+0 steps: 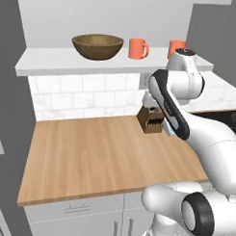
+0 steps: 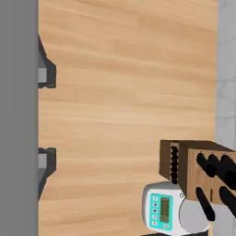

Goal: Gather all objects into one cabinet and sort the glasses and bowls to opposite sides.

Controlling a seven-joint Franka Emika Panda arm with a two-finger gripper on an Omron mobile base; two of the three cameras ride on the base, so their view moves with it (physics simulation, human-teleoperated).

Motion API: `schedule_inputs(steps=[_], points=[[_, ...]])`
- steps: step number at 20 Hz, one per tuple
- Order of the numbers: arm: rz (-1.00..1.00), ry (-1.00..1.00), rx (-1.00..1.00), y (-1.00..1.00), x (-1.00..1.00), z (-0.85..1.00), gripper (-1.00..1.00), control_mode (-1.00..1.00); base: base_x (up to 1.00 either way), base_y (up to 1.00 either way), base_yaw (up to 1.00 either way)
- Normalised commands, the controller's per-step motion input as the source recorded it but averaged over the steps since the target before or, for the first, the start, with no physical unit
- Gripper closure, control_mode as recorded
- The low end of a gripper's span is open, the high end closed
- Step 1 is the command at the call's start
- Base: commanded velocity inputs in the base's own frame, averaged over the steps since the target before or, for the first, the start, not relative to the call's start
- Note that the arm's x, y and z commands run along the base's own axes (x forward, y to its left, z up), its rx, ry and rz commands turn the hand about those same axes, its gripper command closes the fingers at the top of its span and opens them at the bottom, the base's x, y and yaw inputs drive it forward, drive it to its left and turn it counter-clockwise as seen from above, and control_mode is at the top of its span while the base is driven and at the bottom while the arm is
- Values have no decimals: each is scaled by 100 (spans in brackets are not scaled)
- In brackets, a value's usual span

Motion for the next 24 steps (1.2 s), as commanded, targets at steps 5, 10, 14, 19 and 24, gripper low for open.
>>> schedule_inputs(steps=[5,10,14,19,24], points=[[0,-21,-3,1,-23,6,-100,-100,0,0,0],[0,-40,-2,4,-60,28,-100,-100,0,0,0],[0,-31,2,0,-89,23,-100,-100,0,0,0],[0,-32,6,0,-92,40,-100,-100,0,0,0],[0,-20,3,0,-65,25,-100,-100,0,0,0]])
